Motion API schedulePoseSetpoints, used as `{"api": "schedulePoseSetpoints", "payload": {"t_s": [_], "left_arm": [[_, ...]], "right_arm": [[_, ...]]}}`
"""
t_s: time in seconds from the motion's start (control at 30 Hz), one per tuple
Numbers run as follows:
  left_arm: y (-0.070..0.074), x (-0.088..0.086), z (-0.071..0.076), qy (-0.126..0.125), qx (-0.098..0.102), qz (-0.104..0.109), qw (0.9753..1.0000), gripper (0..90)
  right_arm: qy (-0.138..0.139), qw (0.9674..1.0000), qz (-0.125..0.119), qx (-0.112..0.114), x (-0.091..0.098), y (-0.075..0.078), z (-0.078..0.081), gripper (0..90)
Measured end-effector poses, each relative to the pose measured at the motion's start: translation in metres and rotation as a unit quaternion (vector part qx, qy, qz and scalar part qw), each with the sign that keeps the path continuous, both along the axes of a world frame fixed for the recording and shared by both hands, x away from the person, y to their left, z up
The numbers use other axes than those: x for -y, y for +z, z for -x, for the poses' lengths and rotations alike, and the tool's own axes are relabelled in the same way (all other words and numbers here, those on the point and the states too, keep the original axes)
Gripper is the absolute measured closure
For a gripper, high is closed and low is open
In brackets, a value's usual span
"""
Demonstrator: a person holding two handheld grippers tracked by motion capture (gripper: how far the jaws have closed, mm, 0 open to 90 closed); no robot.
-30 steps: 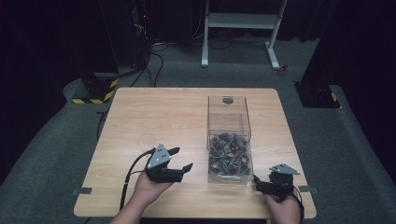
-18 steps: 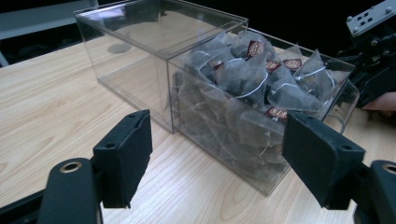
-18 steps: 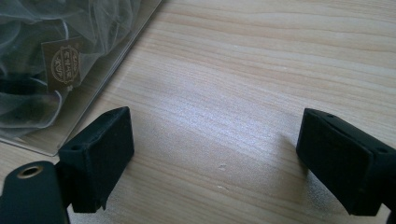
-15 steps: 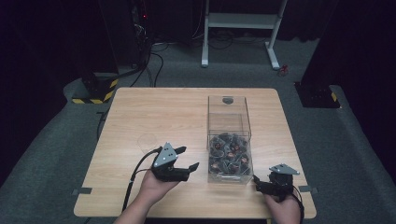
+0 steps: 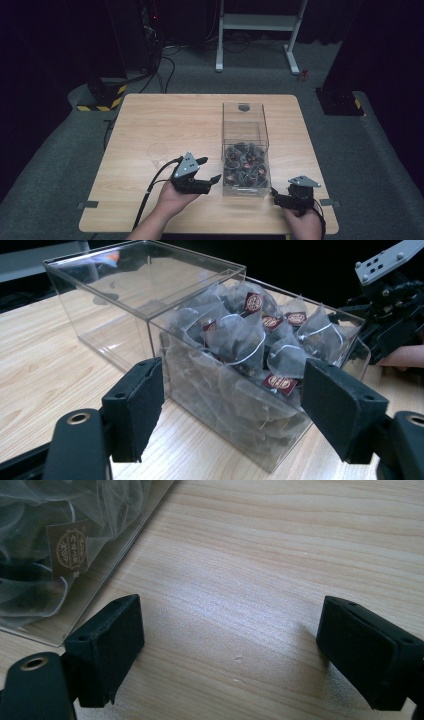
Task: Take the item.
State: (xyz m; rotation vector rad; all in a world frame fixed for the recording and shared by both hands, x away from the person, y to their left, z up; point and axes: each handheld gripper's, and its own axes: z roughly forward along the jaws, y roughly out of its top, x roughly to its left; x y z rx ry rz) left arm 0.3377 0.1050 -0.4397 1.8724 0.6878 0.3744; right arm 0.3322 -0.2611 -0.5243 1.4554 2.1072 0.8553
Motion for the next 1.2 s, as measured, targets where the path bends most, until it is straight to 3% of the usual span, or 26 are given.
{"api": "schedulePoseSetpoints", "payload": {"t_s": [0.27,1.2], "left_arm": [[0.004,0.007,-0.006,-0.013,0.009,-0.017,0.9997,26.6],[0.000,0.037,-0.021,-0.029,0.003,-0.021,0.9994,32.3]], "right_arm": [[0.000,1.0000,-0.001,-0.001,0.000,0.000,0.000,11.5],[0.006,1.0000,-0.001,0.001,0.000,0.000,0.000,11.7]]}}
